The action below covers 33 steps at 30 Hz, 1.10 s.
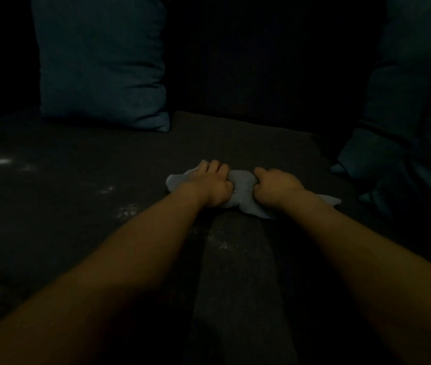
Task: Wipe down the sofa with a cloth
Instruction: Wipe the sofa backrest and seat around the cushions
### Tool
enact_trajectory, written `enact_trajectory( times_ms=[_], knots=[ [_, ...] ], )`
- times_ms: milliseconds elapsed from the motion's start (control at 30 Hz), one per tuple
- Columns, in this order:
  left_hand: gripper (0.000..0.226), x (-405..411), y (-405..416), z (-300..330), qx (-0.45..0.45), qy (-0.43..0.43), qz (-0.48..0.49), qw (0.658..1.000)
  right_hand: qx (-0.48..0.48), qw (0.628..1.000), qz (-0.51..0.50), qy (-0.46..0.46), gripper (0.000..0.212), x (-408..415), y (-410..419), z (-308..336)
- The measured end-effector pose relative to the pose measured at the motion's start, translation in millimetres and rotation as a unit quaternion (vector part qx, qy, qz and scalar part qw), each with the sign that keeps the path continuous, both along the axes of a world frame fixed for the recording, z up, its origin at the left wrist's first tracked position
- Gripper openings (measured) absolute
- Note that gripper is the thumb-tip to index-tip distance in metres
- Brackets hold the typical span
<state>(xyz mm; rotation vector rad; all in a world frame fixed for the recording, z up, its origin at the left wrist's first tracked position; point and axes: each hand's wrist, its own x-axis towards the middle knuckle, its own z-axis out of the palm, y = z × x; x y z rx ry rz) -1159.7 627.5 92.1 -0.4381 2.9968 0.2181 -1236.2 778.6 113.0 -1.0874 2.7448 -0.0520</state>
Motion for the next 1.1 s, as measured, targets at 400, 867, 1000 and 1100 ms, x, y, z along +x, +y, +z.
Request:
enact_trajectory(
  times_ms=[400, 867, 1000, 1100],
  knots=[
    [0.025, 156, 19, 2, 0.012, 0.055, -0.081, 0.995, 0.076, 0.993, 0.083, -0.044, 0.017, 162, 33, 25],
    [0.018, 246, 34, 71, -0.083, 0.096, -0.187, 0.974, -0.01, 0.974, 0.225, 0.002, 0.014, 225, 56, 69],
    [0.029, 156, 43, 120, -0.178, 0.21, -0.111, 0.955, -0.099, 0.976, 0.123, 0.148, 0.021, 141, 60, 111],
    [0.033, 85, 62, 131, -0.164, 0.257, -0.047, 0.951, -0.156, 0.953, 0.06, 0.253, 0.024, 83, 67, 127]
  ],
)
